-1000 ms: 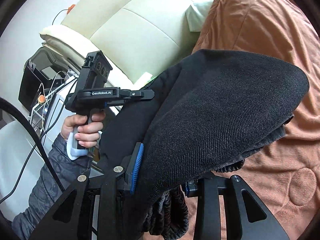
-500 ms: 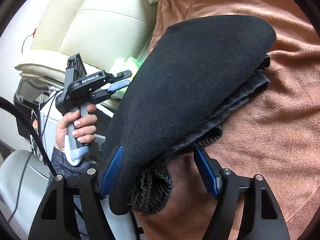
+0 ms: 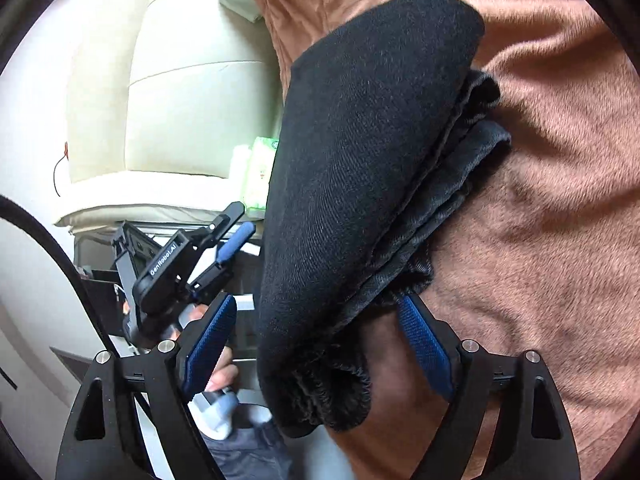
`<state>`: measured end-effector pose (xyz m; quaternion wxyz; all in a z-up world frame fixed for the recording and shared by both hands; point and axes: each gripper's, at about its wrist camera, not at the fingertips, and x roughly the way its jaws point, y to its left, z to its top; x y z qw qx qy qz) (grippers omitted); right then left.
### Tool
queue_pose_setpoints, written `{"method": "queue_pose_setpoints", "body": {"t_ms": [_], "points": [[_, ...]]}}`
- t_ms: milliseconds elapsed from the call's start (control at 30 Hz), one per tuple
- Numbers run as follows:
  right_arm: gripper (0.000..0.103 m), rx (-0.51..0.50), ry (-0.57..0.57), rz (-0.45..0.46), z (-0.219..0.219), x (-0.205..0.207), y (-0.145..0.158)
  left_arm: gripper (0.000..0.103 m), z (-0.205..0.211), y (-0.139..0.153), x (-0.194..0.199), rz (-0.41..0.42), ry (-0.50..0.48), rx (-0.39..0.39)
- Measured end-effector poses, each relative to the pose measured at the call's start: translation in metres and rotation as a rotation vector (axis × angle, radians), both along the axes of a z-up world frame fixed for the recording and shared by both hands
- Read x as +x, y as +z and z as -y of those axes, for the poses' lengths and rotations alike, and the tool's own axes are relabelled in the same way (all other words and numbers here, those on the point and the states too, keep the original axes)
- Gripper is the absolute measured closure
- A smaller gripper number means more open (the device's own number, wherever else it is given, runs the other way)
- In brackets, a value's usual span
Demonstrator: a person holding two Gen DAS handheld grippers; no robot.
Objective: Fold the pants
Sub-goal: 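Lift and carry the folded pants with both tools toward the headboard, then lower the folded pants onto the duvet and open both tools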
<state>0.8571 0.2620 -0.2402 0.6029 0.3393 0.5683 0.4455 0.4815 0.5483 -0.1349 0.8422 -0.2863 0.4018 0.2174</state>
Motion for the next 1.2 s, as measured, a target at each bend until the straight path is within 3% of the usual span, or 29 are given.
{"method": "queue_pose_setpoints", "body": {"t_ms": [167,300,467,567,633,733,833,1000,1067,1133,1200], "points": [[0.018,-0.021,-0.008,-0.002,-0.017,0.002,-0.006,0.06,0.017,-0.003,-0.03,0.018,0.083,0.003],[0.007,-0.061,-0.015,-0.016,-0.031,0.003,-0.001,0.06,0.039,-0.009,-0.047,0.028,0.103,0.009],[0.012,-0.073,-0.093,-0.022,-0.027,0.014,0.0,0.06,0.057,-0.023,-0.053,0.013,0.078,0.009],[0.032,-0.109,-0.134,0.068,-0.017,0.022,0.01,0.06,0.064,-0.027,-0.056,0.007,0.071,0.024],[0.054,-0.124,-0.134,0.112,-0.013,0.028,0.017,0.06,0.066,-0.028,-0.058,0.009,0.071,0.031],[0.077,-0.154,-0.115,0.175,-0.01,0.034,0.026,0.06,0.07,-0.031,-0.056,0.001,0.059,0.03],[0.087,-0.209,-0.125,0.271,-0.015,0.028,0.041,0.06,0.077,-0.039,-0.052,-0.021,0.036,0.036],[0.087,-0.328,-0.114,0.354,-0.016,0.024,0.034,0.06,0.082,-0.045,-0.046,-0.059,0.037,0.042],[0.08,-0.346,-0.112,0.369,-0.016,0.015,0.041,0.06,0.088,-0.04,-0.047,-0.065,0.029,0.05],[0.063,-0.419,-0.133,0.409,-0.01,0.011,0.051,0.06,0.096,-0.035,-0.052,-0.051,0.008,0.049],[0.061,-0.432,-0.147,0.411,-0.005,0.005,0.065,0.06,0.105,-0.03,-0.056,-0.027,-0.009,0.038]]}}
